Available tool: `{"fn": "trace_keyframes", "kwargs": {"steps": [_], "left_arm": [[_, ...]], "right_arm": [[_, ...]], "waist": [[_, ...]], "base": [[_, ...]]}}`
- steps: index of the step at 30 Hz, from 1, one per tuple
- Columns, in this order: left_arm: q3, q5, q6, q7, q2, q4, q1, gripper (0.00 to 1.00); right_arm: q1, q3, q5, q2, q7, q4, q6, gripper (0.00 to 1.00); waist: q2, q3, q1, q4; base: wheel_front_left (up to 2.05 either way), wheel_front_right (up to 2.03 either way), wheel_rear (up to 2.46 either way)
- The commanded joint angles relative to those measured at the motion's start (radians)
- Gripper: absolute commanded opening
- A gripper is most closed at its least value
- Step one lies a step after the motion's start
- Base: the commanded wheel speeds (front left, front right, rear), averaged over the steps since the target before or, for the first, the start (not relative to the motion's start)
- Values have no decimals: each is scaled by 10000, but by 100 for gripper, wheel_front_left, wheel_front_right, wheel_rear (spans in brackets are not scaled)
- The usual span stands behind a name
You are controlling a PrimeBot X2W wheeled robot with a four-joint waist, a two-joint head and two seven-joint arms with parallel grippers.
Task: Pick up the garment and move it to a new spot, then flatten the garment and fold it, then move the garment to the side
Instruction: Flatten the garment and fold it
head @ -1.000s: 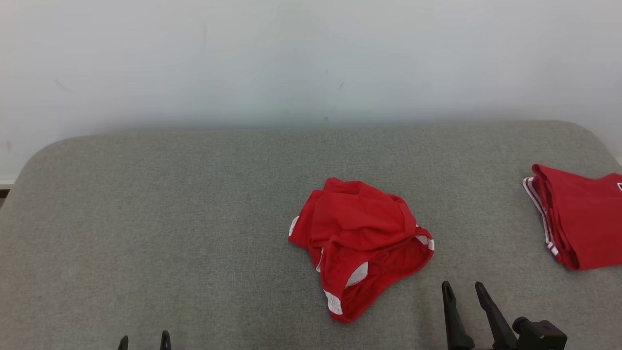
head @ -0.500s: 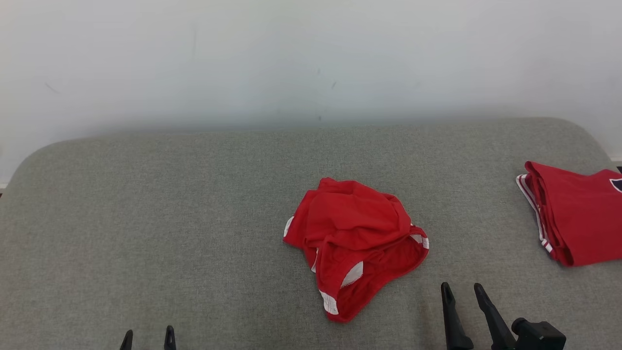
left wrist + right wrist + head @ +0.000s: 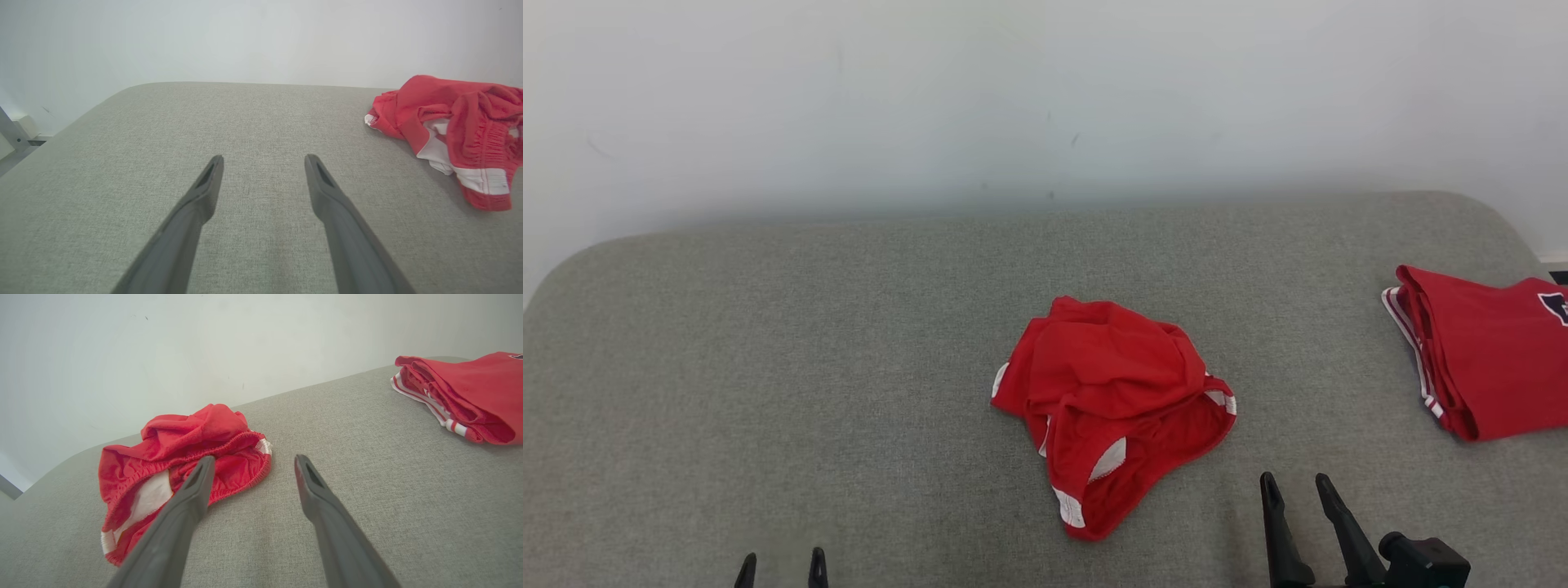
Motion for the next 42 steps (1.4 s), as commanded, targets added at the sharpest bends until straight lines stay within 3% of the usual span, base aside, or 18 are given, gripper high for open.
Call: {"fn": "trace_keyframes", "kwargs": {"steps": [1, 8, 15, 18, 19, 28, 35, 42], "left_arm": [[-54, 48, -55, -30, -29, 32, -132, 100], [-575, 61, -211, -29, -30, 29, -511, 100], [-1970, -42, -441, 267, 31, 272, -1584, 100], [-2916, -116, -507, 557, 150, 419, -2201, 100], [-3690, -332, -488, 782, 256, 614, -2658, 100], [-6027, -1775, -484, 1694, 480, 1963, -4603, 100], [-6823, -2550, -485, 2242, 321, 3700, -6003, 100], [-6865, -2748, -341, 2509, 112, 5571, -7136, 100]], "right_arm": [[-38, 18, 26, 25, -53, -6, -21, 100], [-107, 105, 86, 25, -53, 9, -21, 100], [-204, 152, 83, 25, -80, 80, -21, 100], [-259, 166, 68, 25, -91, 90, -21, 100], [-283, 180, 69, 25, -100, 103, -21, 100], [-472, 287, 123, 27, -154, 176, -21, 100], [-661, 363, 189, 28, -210, 239, -21, 100], [-857, 511, 381, 25, -286, 350, -21, 100]], "waist": [[0, 24, 1, -42], [0, 81, 1, -386], [0, 166, 1, -1086], [0, 230, 1, -1467], [0, 277, 1, -1738], [0, 591, 1, -2803], [0, 1020, 1, -3477], [0, 1412, 1, -3931]], "base": [[0, 0, 0], [0, 0, 0], [0, 0, 0], [0, 0, 0], [0, 0, 0], [0, 0, 0], [0, 0, 0], [0, 0, 0]]}}
